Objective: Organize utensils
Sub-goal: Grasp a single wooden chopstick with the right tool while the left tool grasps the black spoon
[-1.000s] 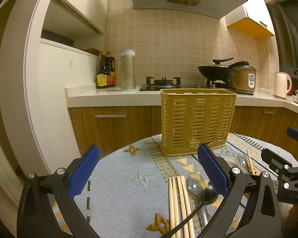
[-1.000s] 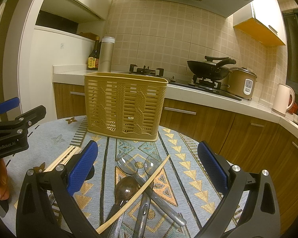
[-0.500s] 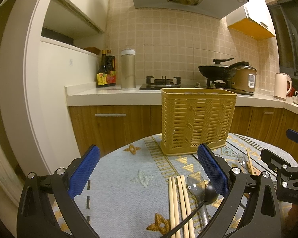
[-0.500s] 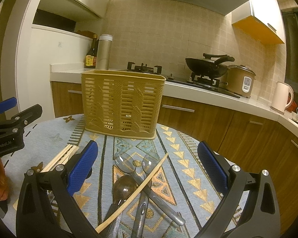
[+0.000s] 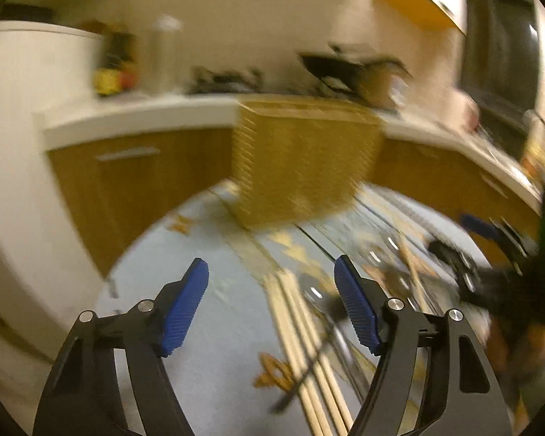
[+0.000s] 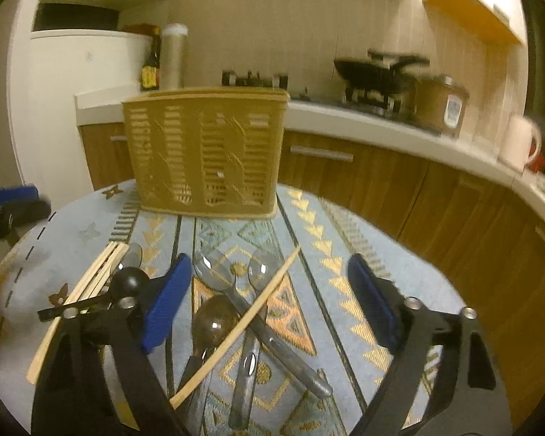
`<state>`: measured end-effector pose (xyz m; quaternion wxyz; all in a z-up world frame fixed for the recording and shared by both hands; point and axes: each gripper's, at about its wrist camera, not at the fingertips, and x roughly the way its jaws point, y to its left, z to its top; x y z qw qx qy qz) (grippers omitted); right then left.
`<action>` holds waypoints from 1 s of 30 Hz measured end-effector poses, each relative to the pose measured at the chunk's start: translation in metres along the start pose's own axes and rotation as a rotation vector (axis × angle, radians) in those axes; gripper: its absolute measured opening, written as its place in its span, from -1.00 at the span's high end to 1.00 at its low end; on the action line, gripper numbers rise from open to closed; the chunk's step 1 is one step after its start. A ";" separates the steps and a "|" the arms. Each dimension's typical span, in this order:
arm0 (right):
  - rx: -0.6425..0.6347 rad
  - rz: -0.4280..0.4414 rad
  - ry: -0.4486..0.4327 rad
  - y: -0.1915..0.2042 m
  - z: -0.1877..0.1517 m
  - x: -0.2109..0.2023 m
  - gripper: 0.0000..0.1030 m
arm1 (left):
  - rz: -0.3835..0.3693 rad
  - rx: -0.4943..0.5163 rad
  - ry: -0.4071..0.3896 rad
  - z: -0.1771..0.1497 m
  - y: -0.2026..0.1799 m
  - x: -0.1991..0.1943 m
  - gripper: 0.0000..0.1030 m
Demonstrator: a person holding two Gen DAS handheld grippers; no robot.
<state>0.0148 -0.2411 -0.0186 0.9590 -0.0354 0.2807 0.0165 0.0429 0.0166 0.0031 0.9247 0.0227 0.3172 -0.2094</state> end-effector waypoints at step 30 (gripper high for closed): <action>0.191 0.210 0.619 -0.033 0.025 0.101 0.48 | -0.027 0.393 0.496 -0.018 -0.066 0.060 0.67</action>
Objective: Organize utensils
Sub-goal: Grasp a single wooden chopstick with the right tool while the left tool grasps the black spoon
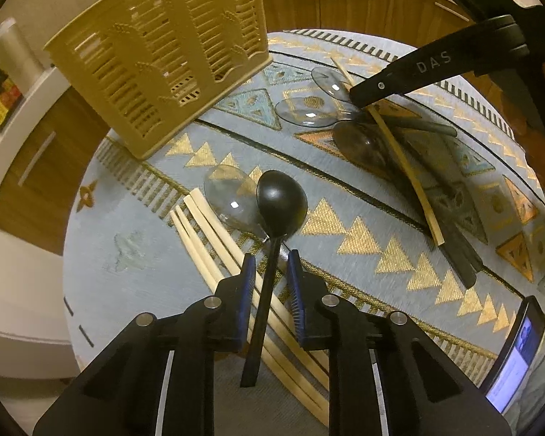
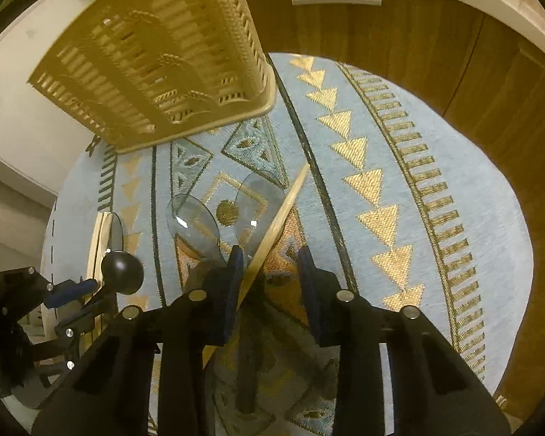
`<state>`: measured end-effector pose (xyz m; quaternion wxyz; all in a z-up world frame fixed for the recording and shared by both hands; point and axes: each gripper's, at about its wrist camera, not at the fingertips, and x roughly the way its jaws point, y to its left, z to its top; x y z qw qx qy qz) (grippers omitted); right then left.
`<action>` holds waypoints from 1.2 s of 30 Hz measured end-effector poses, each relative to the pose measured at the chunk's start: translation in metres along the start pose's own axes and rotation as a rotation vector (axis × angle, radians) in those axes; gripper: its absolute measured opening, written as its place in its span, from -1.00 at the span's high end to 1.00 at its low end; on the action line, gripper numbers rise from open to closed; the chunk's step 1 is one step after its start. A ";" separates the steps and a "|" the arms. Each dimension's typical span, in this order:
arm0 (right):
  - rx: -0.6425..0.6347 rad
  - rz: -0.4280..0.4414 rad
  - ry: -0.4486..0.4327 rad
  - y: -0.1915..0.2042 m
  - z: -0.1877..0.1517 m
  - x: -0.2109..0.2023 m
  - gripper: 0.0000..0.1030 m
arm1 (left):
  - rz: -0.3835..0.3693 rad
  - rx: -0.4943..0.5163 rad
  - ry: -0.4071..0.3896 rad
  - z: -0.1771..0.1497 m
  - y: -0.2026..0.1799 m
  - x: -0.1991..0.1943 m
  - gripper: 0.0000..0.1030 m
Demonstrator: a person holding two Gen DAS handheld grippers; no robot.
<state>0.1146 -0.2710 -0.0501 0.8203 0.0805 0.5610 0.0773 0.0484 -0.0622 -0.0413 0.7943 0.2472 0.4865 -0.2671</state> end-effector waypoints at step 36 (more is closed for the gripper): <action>-0.022 0.093 0.071 -0.006 -0.003 -0.002 0.91 | -0.118 0.018 0.134 0.019 0.013 0.006 0.69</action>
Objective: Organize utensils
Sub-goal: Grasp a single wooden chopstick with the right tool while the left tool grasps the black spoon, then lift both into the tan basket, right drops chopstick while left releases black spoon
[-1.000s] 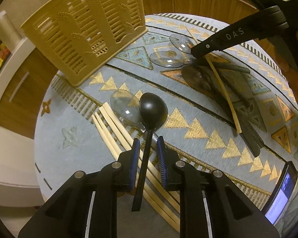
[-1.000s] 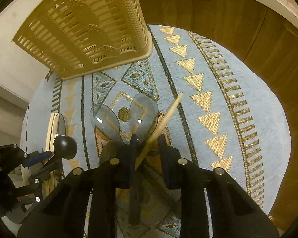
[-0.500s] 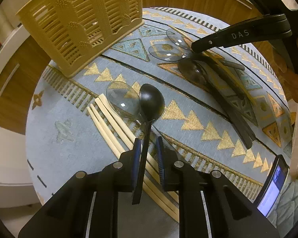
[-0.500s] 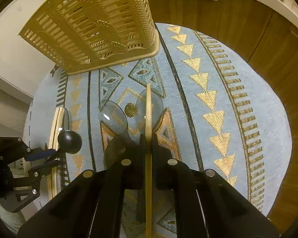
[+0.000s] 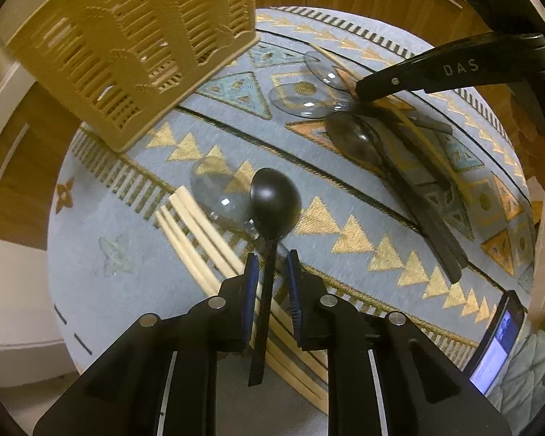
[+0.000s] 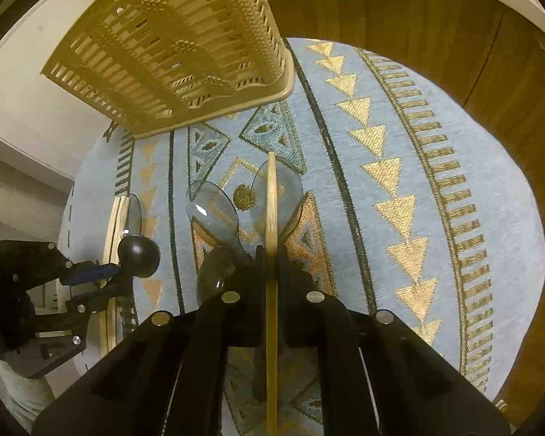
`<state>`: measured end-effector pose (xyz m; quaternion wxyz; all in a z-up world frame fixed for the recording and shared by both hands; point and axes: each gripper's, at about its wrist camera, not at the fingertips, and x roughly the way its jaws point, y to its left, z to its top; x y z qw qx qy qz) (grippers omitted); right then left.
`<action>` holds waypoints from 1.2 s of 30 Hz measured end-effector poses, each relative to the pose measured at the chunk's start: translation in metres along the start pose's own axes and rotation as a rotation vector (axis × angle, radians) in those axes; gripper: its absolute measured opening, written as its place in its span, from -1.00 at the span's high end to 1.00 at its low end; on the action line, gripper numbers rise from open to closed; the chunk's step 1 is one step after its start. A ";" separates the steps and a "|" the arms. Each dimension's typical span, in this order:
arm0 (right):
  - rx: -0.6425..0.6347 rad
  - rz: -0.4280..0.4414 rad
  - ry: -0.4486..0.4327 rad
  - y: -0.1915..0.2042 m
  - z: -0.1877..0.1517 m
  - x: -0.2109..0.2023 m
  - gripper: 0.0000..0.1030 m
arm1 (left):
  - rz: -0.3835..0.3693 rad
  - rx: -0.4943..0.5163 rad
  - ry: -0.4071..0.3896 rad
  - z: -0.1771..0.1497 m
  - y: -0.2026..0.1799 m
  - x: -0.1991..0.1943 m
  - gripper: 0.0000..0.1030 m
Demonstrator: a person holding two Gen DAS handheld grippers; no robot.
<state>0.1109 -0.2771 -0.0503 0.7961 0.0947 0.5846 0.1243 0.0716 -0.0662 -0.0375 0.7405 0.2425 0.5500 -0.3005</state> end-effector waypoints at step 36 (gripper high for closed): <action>-0.140 0.280 -0.327 0.037 -0.026 -0.076 0.93 | -0.146 -0.294 -0.532 -0.003 0.018 -0.083 0.92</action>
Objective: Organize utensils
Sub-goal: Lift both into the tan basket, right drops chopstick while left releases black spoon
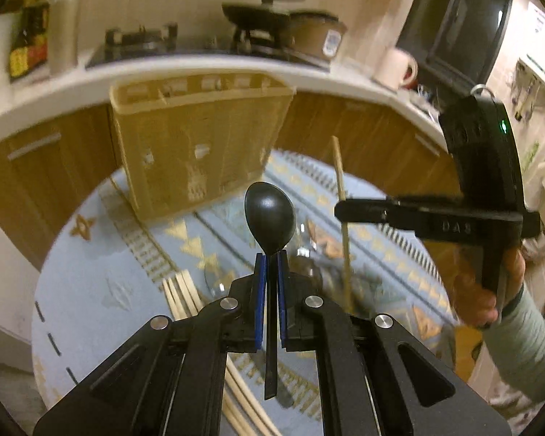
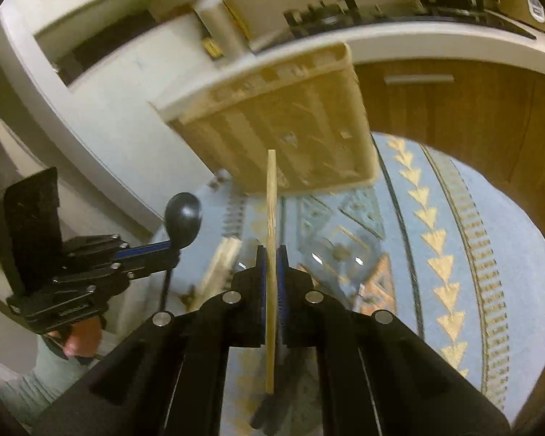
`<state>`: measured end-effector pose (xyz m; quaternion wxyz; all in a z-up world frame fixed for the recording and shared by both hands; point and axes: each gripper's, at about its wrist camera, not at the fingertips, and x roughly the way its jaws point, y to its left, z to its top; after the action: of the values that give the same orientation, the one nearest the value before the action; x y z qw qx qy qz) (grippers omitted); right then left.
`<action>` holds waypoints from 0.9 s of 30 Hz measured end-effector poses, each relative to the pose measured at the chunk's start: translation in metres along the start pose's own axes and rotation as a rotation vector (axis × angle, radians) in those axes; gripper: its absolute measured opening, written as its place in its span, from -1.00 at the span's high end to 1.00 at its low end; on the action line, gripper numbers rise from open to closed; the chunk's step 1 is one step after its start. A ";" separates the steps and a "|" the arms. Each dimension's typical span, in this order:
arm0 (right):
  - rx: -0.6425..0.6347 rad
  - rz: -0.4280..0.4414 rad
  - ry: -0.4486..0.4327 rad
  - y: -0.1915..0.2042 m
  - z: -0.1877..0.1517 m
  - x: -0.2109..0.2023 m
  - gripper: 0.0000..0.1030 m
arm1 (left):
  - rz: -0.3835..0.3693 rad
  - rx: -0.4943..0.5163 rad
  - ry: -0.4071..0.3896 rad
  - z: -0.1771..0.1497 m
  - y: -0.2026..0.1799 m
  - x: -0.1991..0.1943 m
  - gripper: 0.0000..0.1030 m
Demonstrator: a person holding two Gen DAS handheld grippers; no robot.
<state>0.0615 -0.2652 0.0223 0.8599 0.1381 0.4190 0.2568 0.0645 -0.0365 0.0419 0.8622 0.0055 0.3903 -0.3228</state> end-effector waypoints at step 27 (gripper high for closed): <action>-0.057 0.053 -0.363 0.027 0.118 -0.059 0.94 | 0.127 -0.094 -0.576 0.119 0.026 -0.061 0.92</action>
<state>0.1155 -0.2782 0.1451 0.9179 0.1690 0.2456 0.2620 0.1291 -0.0136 0.1593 0.9552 -0.1019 0.1428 -0.2383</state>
